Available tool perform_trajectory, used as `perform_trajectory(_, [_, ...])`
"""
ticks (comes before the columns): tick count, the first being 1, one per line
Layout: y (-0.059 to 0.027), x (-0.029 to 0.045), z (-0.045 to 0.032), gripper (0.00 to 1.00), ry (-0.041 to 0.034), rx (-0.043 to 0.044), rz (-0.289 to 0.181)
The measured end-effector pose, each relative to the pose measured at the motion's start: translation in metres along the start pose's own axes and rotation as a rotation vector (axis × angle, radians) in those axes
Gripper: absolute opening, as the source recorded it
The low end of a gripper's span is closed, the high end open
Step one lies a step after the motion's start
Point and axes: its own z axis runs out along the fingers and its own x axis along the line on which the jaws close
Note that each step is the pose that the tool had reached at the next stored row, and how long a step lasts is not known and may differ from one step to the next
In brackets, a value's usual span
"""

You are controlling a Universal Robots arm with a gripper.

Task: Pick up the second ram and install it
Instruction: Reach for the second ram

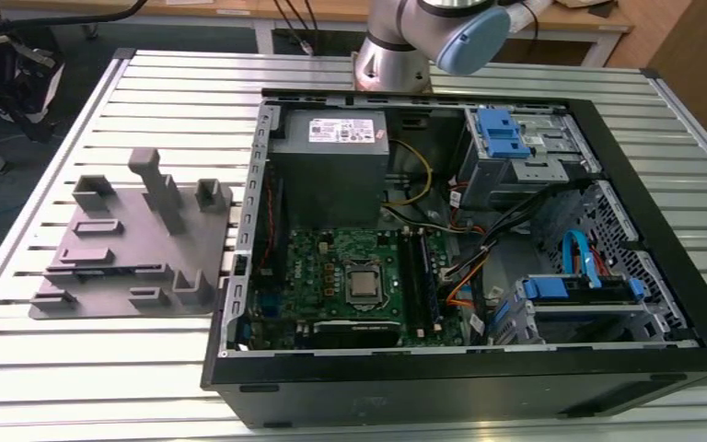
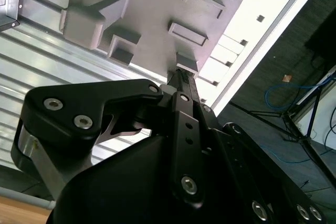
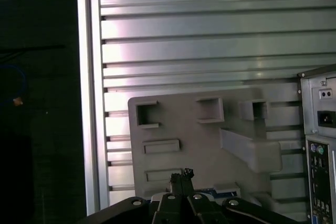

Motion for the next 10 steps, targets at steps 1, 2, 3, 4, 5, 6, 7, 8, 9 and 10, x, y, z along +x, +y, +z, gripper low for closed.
perform_trajectory(1, [-0.0001,0.001,0.0005,0.07,0.0,0.0,0.0])
perform_trajectory(2, [-0.0002,0.0021,0.001,0.07,0.0001,0.0,0.0])
perform_trajectory(3, [-0.0003,0.0031,0.0015,0.07,0.0001,0.0,0.0])
perform_trajectory(4, [-0.0004,0.0041,0.0021,0.07,0.0,0.0001,0.0])
perform_trajectory(5, [-0.0005,0.0053,0.0027,0.07,0.0,0.0,0.0])
perform_trajectory(6, [-0.0006,0.0062,0.0033,0.07,-0.0001,0.0,0.0])
perform_trajectory(7, [-0.0007,0.0071,0.0038,0.07,0.0001,0.0001,0.0])
perform_trajectory(8, [-0.0008,0.008,0.0044,0.07,0.0,0.0001,0.0])
perform_trajectory(9, [-0.0009,0.0088,0.0051,0.07,0.0,0.0001,0.0])
perform_trajectory(10, [-0.001,0.0095,0.0058,0.07,-0.0001,0.0002,0.0])
